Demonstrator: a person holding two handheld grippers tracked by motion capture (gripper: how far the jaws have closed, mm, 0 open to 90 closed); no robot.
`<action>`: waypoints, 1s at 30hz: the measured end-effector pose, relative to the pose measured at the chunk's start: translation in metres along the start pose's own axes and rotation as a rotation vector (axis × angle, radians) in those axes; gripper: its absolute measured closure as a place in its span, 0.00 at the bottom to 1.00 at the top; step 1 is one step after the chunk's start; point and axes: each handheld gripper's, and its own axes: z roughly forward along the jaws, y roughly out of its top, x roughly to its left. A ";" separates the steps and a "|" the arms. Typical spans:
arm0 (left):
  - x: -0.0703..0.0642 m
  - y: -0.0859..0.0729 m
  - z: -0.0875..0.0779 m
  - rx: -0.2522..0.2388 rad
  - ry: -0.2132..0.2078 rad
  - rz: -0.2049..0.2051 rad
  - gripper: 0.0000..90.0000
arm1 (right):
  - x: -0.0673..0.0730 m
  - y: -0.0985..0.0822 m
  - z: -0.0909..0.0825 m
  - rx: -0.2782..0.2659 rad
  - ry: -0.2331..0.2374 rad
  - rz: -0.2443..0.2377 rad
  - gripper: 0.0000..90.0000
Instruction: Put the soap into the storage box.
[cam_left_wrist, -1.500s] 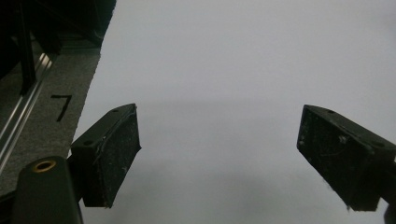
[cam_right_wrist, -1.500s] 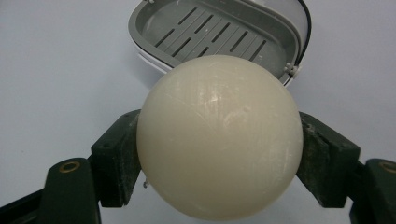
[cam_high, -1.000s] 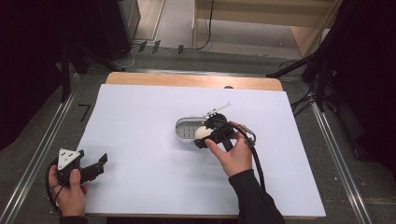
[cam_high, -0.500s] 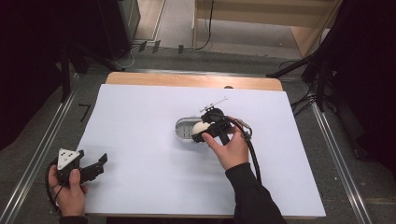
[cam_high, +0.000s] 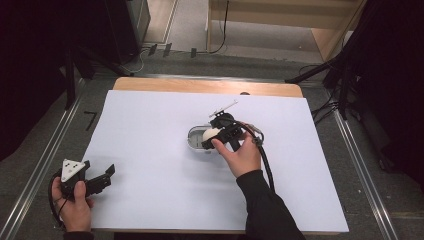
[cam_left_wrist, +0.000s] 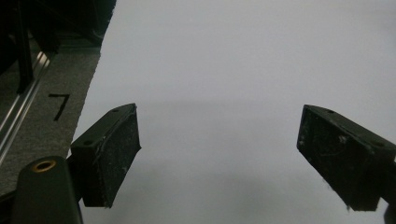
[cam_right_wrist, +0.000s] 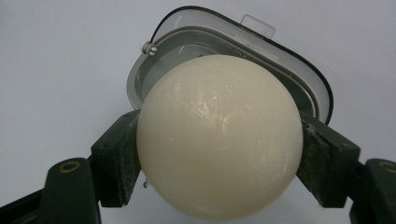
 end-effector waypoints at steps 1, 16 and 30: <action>0.000 0.000 0.000 0.000 0.000 0.000 0.16 | 0.000 0.001 0.001 0.000 0.000 0.004 0.28; 0.000 0.000 0.000 0.001 -0.001 0.000 0.16 | -0.002 0.013 0.009 0.014 -0.005 0.008 0.28; 0.000 0.000 0.000 0.001 -0.001 -0.001 0.16 | -0.004 0.016 0.022 0.032 -0.003 0.024 0.28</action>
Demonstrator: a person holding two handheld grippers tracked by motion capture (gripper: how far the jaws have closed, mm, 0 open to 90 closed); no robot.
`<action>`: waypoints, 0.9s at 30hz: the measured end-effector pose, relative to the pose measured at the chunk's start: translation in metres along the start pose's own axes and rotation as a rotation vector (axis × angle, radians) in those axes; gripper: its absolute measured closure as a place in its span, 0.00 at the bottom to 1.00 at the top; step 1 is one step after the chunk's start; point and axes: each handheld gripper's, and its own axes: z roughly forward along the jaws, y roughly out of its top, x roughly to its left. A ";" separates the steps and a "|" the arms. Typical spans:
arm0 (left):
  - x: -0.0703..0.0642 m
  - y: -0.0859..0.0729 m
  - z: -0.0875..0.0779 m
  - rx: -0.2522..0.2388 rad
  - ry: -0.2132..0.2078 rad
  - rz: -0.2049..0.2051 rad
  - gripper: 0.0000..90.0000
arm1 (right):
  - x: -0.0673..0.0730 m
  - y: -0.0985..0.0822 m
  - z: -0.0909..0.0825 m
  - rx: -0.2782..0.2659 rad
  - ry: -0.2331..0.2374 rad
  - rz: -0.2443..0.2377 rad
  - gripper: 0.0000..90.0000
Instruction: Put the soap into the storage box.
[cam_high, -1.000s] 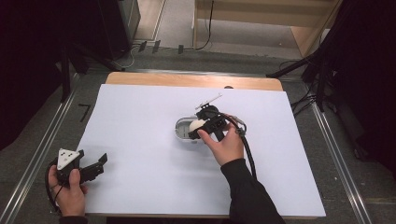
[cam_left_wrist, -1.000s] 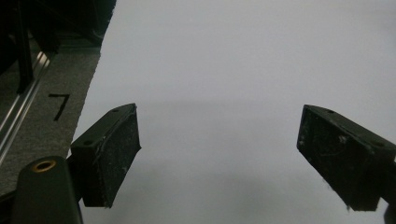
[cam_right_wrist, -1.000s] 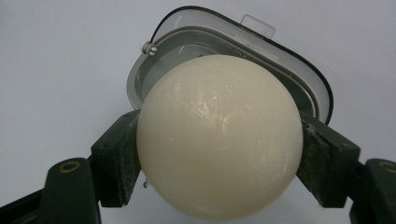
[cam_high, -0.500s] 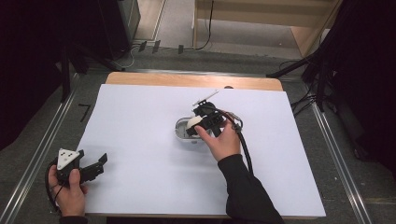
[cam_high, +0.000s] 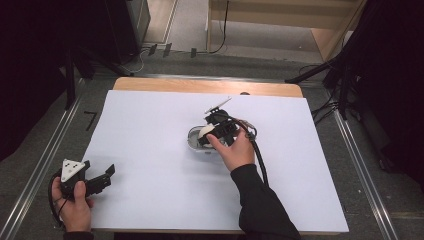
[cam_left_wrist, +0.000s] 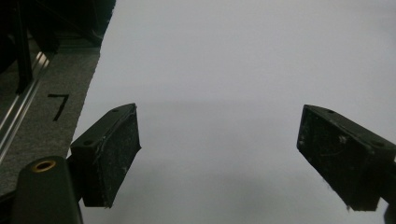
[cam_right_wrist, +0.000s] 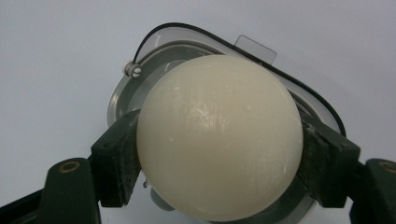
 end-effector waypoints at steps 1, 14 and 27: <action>0.000 0.000 0.000 0.000 0.000 0.001 0.16 | -0.001 0.000 0.001 0.002 -0.001 -0.003 0.28; 0.000 0.000 0.000 0.000 0.000 0.000 0.16 | -0.004 0.001 0.009 0.015 -0.008 0.010 0.28; 0.000 0.000 0.000 -0.003 -0.004 -0.002 0.16 | -0.004 0.001 0.016 0.025 0.018 0.018 0.28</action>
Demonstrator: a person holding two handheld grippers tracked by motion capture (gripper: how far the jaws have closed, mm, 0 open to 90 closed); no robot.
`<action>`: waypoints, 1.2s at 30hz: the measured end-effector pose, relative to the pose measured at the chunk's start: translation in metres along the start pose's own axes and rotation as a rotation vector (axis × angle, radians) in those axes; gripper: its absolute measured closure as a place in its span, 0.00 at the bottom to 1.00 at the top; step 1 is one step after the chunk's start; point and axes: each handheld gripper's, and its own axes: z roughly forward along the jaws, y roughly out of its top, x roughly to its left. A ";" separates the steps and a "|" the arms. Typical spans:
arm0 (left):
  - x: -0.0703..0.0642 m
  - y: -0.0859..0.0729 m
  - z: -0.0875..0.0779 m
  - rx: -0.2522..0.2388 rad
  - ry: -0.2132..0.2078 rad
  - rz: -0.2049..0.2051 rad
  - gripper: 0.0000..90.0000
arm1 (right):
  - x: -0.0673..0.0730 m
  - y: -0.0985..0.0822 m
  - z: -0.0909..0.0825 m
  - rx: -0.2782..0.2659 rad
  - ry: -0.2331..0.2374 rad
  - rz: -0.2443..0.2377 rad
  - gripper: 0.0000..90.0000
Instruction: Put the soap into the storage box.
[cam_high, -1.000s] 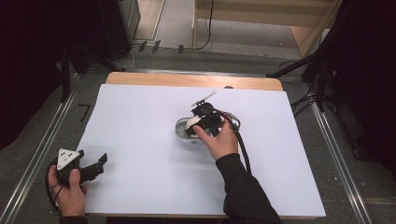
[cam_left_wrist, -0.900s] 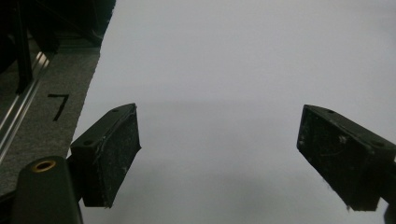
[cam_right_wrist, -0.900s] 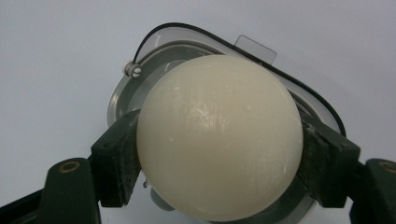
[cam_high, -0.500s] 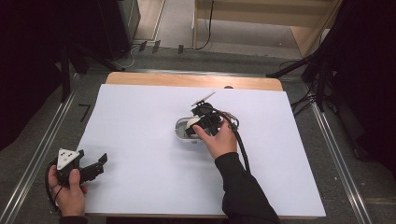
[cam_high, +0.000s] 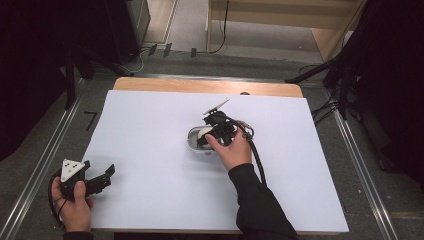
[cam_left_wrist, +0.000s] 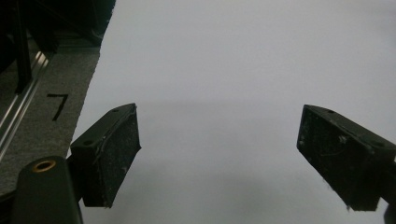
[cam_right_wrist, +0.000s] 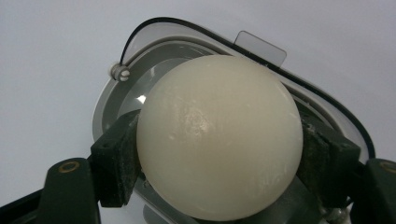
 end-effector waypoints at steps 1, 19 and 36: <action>0.000 0.000 0.000 0.000 0.000 0.000 0.16 | 0.000 0.000 0.000 0.001 0.001 0.004 0.28; 0.000 0.000 0.000 0.001 0.000 0.000 0.16 | -0.003 -0.001 -0.001 -0.002 0.016 0.005 0.26; 0.000 0.000 0.000 0.003 0.002 0.000 0.16 | -0.006 -0.001 -0.007 -0.018 0.017 0.007 0.20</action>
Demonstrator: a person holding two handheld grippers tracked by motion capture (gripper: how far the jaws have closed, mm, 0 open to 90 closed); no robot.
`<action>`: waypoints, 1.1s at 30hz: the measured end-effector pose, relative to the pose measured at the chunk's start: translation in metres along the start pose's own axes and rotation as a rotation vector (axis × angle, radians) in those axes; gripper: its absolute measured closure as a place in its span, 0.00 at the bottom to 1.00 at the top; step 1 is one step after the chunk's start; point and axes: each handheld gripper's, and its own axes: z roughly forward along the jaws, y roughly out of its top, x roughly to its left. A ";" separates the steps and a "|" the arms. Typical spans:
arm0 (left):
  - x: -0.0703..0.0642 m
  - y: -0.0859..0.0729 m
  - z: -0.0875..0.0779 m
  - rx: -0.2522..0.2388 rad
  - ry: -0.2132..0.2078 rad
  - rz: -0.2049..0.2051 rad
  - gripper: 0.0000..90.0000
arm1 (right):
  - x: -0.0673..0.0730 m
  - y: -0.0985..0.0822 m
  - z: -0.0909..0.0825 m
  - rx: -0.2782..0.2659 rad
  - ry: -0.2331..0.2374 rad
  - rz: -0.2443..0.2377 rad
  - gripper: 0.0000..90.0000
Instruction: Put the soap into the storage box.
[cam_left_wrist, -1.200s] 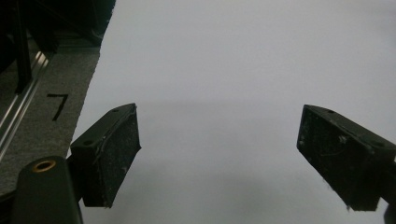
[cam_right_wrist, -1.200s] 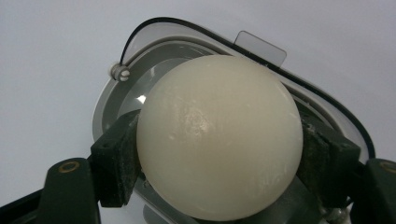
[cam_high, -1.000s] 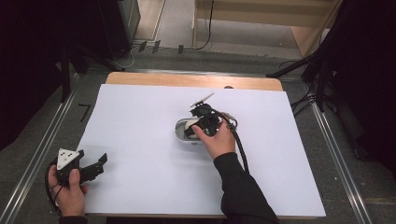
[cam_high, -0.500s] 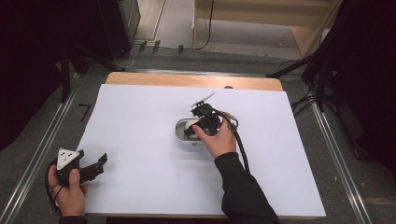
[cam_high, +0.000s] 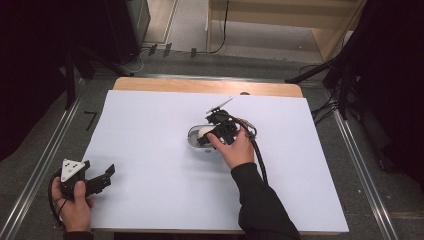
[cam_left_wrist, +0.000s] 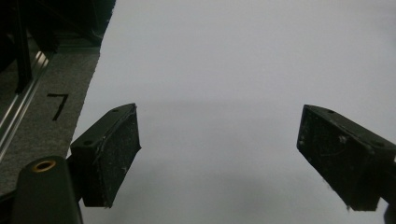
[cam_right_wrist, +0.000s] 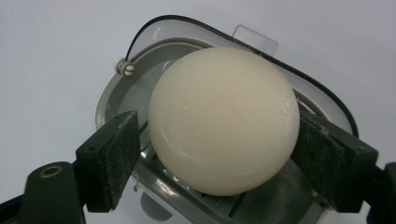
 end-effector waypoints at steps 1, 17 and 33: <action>0.000 0.000 0.000 0.000 0.000 0.000 0.16 | 0.000 0.000 0.000 -0.003 -0.001 -0.001 0.20; 0.000 0.000 0.000 0.002 0.001 0.002 0.16 | -0.001 0.000 -0.017 -0.055 -0.006 0.018 0.21; 0.000 0.000 0.000 0.001 0.002 0.002 0.16 | 0.000 -0.007 -0.027 -0.062 -0.001 0.015 0.21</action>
